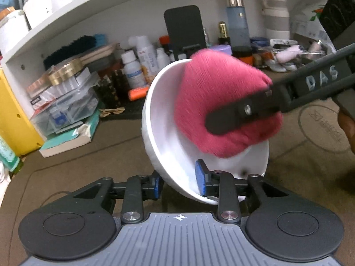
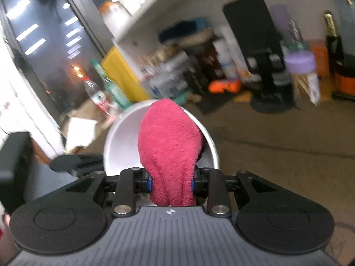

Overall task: Clean bowl
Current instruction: 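Wipe the towel along the bowl's inner wall toward the rim with the right gripper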

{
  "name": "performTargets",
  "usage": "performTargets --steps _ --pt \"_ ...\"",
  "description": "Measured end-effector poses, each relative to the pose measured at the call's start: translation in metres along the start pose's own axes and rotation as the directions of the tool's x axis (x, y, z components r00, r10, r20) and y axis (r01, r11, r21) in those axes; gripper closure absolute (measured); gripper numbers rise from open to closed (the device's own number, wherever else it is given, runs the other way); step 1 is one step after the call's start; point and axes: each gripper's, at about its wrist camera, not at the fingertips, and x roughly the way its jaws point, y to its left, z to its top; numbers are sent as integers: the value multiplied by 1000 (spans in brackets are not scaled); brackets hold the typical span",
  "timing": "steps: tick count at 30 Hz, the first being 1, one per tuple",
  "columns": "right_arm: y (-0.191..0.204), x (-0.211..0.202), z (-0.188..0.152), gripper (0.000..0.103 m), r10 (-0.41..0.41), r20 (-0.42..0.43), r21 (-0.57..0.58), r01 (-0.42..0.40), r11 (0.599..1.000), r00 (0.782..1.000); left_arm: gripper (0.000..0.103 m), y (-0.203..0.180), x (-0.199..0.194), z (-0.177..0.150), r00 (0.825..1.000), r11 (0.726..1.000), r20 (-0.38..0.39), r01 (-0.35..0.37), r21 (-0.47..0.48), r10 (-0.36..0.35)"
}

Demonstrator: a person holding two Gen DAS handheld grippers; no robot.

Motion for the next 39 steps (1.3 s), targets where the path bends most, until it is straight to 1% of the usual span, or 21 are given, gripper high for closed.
performTargets --steps 3,4,5,6,7,11,14,15,20,22,24,26,27,29,30,32,33,34,35,37,39 --pt "21 -3 2 74 -14 33 -134 18 991 999 71 0 0 0 1000 1000 -3 3 1 -3" --pt "34 -5 3 74 -62 41 -227 69 971 997 70 0 0 0 1000 1000 -3 1 4 -1" --pt "47 -3 3 75 -132 50 -331 141 933 990 70 0 0 0 1000 1000 -2 1 5 -1" --pt "54 -3 3 75 -171 47 -384 176 906 984 70 0 1 0 1000 1000 -1 1 6 -1" --pt "52 -1 4 75 -183 34 -376 182 909 983 70 0 1 0 1000 1000 -1 2 6 -2" --pt "17 7 0 76 -176 -32 -188 167 968 984 66 3 1 0 999 1000 30 20 -7 -19" --pt "5 12 -12 77 -191 -34 -126 186 975 981 41 0 5 3 999 998 46 -14 -54 17" --pt "4 11 -17 77 -197 -23 -109 194 975 980 39 -2 7 4 998 997 46 -32 -71 35" --pt "-14 3 -23 76 -129 -17 51 130 990 991 39 -1 17 -3 998 960 53 -30 -280 47" --pt "-24 -6 -26 75 -82 -13 109 83 991 997 39 0 18 -5 997 946 57 -22 -324 43" --pt "-32 -18 -26 75 -11 37 141 6 990 999 46 1 21 -6 998 942 58 -2 -335 22" --pt "-37 -35 -26 74 60 115 189 -81 979 992 62 0 20 -3 998 954 57 1 -301 17" --pt "-33 -39 -24 74 61 138 174 -85 981 989 69 0 18 -3 998 957 56 -2 -290 19" --pt "-26 -44 -20 74 66 160 143 -90 986 985 77 -2 12 -1 997 972 68 -5 -234 22" --pt "-23 -45 -18 74 75 160 133 -96 986 984 77 -3 10 -1 998 977 66 -8 -213 22" --pt "-4 -38 -16 74 -27 108 -6 28 1000 994 76 -3 7 -1 999 986 44 0 -166 8" --pt "8 -32 -16 74 -90 94 -106 100 989 991 76 -1 5 0 999 990 34 7 -141 -3" --pt "23 -26 -16 74 -156 80 -244 171 954 984 76 0 3 0 1000 993 23 15 -117 -13" --pt "38 -20 -17 74 -207 80 -380 222 898 975 76 1 0 1 1000 995 12 23 -93 -22" --pt "65 -9 -21 74 -283 95 -607 281 743 954 76 1 -3 1 1000 998 -8 29 -49 -30" --pt "85 3 -32 74 -339 114 -767 300 568 934 75 2 -4 1 999 999 -18 34 -32 -35"
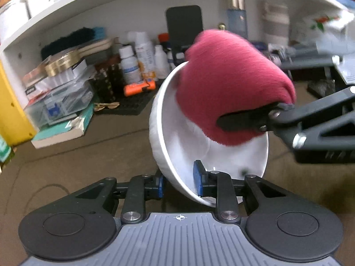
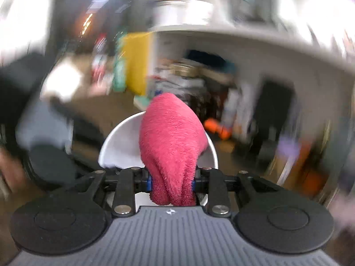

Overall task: Clean bowl
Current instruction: 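Wipe the towel along the bowl's inner wall toward the rim with the right gripper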

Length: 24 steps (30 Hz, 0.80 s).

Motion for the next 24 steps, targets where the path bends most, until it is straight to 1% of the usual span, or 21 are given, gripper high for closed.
performTargets --steps 1,2,3,4,5,7,9,10,11,12,13,14,15,16,19,20,21,22,23,24 --pt "6 1 1 74 -18 -9 -53 17 998 1000 74 0 0 0 1000 1000 -2 5 9 -5" --pt "16 9 -2 74 -67 -38 -148 60 987 997 74 0 1 -1 1000 1000 -1 8 14 -8" --pt "27 17 -6 73 -122 -64 -250 103 963 990 73 0 1 -2 1000 1000 4 6 15 -7" --pt "29 23 -10 73 -143 -80 -275 116 954 987 73 0 1 -2 1000 1000 9 4 19 -4" --pt "29 28 -15 71 -147 -86 -265 119 957 985 73 -1 1 -3 1000 1000 16 3 18 -3" --pt "26 28 -19 71 -128 -81 -211 109 971 988 72 -2 1 -3 1000 1000 24 -2 24 2" --pt "15 28 -20 71 -66 -92 -62 60 996 994 72 -3 1 -2 999 1000 31 -7 26 7" --pt "9 28 -21 71 -33 -94 16 34 999 995 72 -3 1 -2 999 1000 34 -8 23 7" --pt "0 28 -25 71 26 -88 141 -14 990 996 72 -2 1 -1 999 1000 38 -6 18 5" --pt "-10 28 -30 73 87 -73 268 -65 961 993 72 -1 0 0 999 1000 48 1 4 -1" --pt "-17 28 -36 73 132 -54 354 -104 930 990 72 1 -2 2 998 1000 59 9 -17 -8" --pt "-23 27 -41 73 172 -32 430 -142 891 985 70 3 -1 4 998 999 60 7 -34 -5" --pt "-31 29 -47 73 213 -9 501 -180 846 977 63 3 -1 5 998 999 59 0 -41 3" --pt "-38 31 -52 74 252 16 568 -217 794 968 60 4 1 4 998 998 63 -8 -62 11" --pt "-50 32 -65 74 303 90 677 -281 680 949 41 6 4 0 997 995 59 -36 -93 41" --pt "-52 31 -69 74 315 110 701 -299 648 943 33 6 4 -2 997 993 59 -51 -105 58" --pt "-54 31 -73 74 327 129 722 -315 615 936 31 7 5 -4 997 991 55 -52 -119 59" --pt "-56 31 -74 73 329 137 729 -320 606 934 31 8 7 -5 997 990 51 -43 -135 51" --pt "-56 30 -74 70 319 144 731 -318 604 937 35 9 10 -7 998 988 47 -31 -149 38" --pt "-55 27 -72 64 301 157 719 -317 618 941 41 8 12 -8 999 988 47 -18 -153 26"
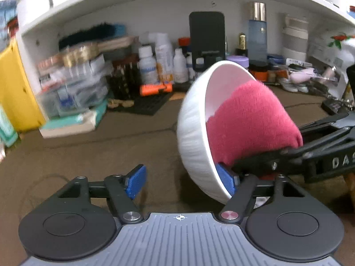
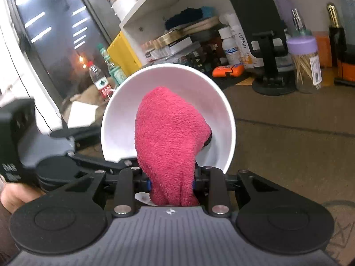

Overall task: Clean bowl
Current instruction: 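Wipe the towel along the bowl's inner wall toward the rim with the right gripper, then scrub the bowl bottom with the folded towel in the right gripper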

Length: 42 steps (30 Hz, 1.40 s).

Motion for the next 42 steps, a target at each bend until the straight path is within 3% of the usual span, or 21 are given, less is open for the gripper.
performTargets --steps 1,2,3,5,7,8,10,13,15,16,18,22,26,30,32,36,37,38,40,42 --pt "8 -5 -1 59 -26 28 -58 27 998 999 44 -2 1 0 1000 1000 2 10 0 -10" --pt "17 -10 -2 49 -53 58 -120 60 991 997 56 -4 2 2 1000 1000 -1 19 6 -19" --pt "26 -15 -3 30 -78 90 -180 93 979 993 60 -7 1 3 1000 1000 -5 15 22 -15" --pt "40 -22 -2 9 -100 148 -271 138 953 984 60 -13 0 5 1000 999 -8 -2 54 2" --pt "59 -31 -3 9 -108 219 -377 186 907 970 60 -15 0 5 1000 998 -12 -4 69 5" --pt "62 -27 -1 14 -106 201 -387 178 905 974 60 -15 0 5 1000 997 -13 -5 72 6" --pt "63 -18 4 22 -89 161 -388 146 910 983 58 -13 0 4 1000 998 -15 -8 69 9" --pt "60 -8 8 21 -53 105 -349 86 933 993 57 -6 -4 -1 1000 999 -17 -3 54 4" --pt "49 -7 12 41 -17 77 -260 36 965 997 56 -2 -7 -4 1000 999 -18 2 50 -1" --pt "45 -9 12 41 2 76 -235 16 972 997 56 0 -8 -6 1000 999 -18 1 47 0" --pt "29 -16 14 52 67 81 -146 -55 988 994 54 4 -9 -7 1000 999 -17 1 43 -1" --pt "32 -6 12 43 -12 44 -140 18 990 999 54 1 -12 -8 1000 997 -12 -1 71 2" --pt "24 12 12 26 -44 14 -50 44 998 999 56 -9 -11 -7 1000 995 -8 1 101 0" --pt "30 21 8 24 -57 -1 -105 56 993 998 55 -9 -9 -6 1000 995 -14 -4 103 5" --pt "35 28 3 30 -53 -11 -137 51 989 999 55 -5 -8 -6 1000 996 -21 6 90 -4" --pt "53 14 0 58 -104 104 -256 127 958 989 55 2 -7 -6 999 997 -30 19 69 -17" --pt "58 10 0 60 -114 135 -284 149 947 984 54 3 -7 -5 999 998 -32 18 66 -16" --pt "69 10 -5 62 -164 157 -380 213 900 974 53 3 -6 -5 999 998 -33 14 62 -12" --pt "93 12 -18 66 -250 219 -568 332 753 943 51 3 -6 -5 999 998 -34 4 58 -2" --pt "115 14 -31 68 -294 299 -712 417 565 908 51 3 -6 -6 1000 998 -29 0 61 1"
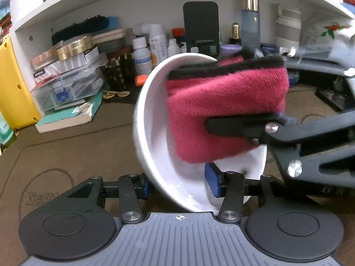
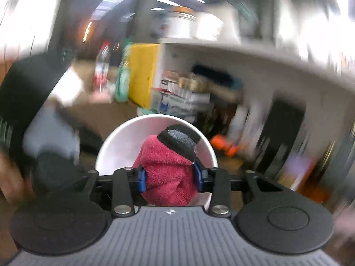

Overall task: Clean bowl
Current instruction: 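Scrub the bowl bottom with the folded towel in the right gripper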

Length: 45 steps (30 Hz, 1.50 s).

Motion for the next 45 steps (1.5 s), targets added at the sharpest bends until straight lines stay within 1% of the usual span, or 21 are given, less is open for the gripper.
performTargets --steps 2,4,6,9,10,12,14,17,19,21,23,25,28,31,33,37,38,39,41,43,45 --pt "14 1 1 69 -48 -9 -174 45 984 999 51 2 0 0 1000 1000 -1 5 -7 -5" --pt "18 2 1 71 -53 -16 -241 48 969 998 51 3 -1 0 1000 1000 -4 7 -8 -7" --pt "31 8 -7 72 -109 -37 -431 83 899 993 50 3 -2 0 1000 1000 -5 8 0 -8" --pt "36 18 -14 72 -91 -91 -492 35 870 992 44 2 -1 3 1000 1000 -10 18 -1 -18" --pt "34 22 -12 72 -74 -116 -472 10 881 990 44 1 0 4 1000 1000 -10 19 -2 -19" --pt "22 25 -7 72 -32 -166 -385 -35 922 986 44 3 2 6 1000 1000 -13 23 -18 -23" --pt "-4 26 -1 72 80 -213 -162 -116 980 974 36 4 4 7 1000 1000 -12 -2 -3 2" --pt "-37 28 -6 72 205 -203 135 -180 974 958 30 5 6 7 1000 1000 -13 -21 -2 21" --pt "-66 29 -17 72 302 -143 402 -224 888 942 27 5 5 6 999 999 -10 -34 -1 34" --pt "-80 30 -32 72 338 -81 547 -242 801 938 27 7 5 4 999 999 -8 -36 -15 36" --pt "-93 32 -50 72 355 -1 684 -258 682 935 27 9 5 4 999 999 -6 -34 -37 34" --pt "-94 31 -60 72 339 35 722 -259 642 940 27 10 5 3 999 997 -3 -35 -67 35" --pt "-95 32 -65 72 321 57 742 -255 620 945 28 11 7 1 999 992 10 -35 -123 37" --pt "-99 25 -62 73 290 63 732 -241 637 955 33 11 10 -3 999 979 30 -30 -202 37" --pt "-104 13 -59 73 264 97 728 -250 639 960 34 6 12 -3 998 976 32 -40 -215 48" --pt "-107 -7 -51 73 207 122 693 -233 682 971 35 -3 17 2 998 974 31 -52 -221 60" --pt "-108 -9 -50 73 196 120 688 -223 691 973 40 -4 18 3 997 974 35 -52 -219 61" --pt "-107 -11 -49 73 181 116 666 -212 715 977 56 -7 18 4 997 977 45 -54 -206 64" --pt "-104 -16 -44 73 148 112 617 -186 765 983 63 -14 19 9 995 985 74 -59 -164 72" --pt "-99 -25 -38 73 133 141 565 -190 803 981 66 -21 15 12 992 994 83 -95 -55 99" --pt "-82 -36 -26 73 76 140 392 -126 911 987 75 -25 11 15 988 990 88 -134 51 129"
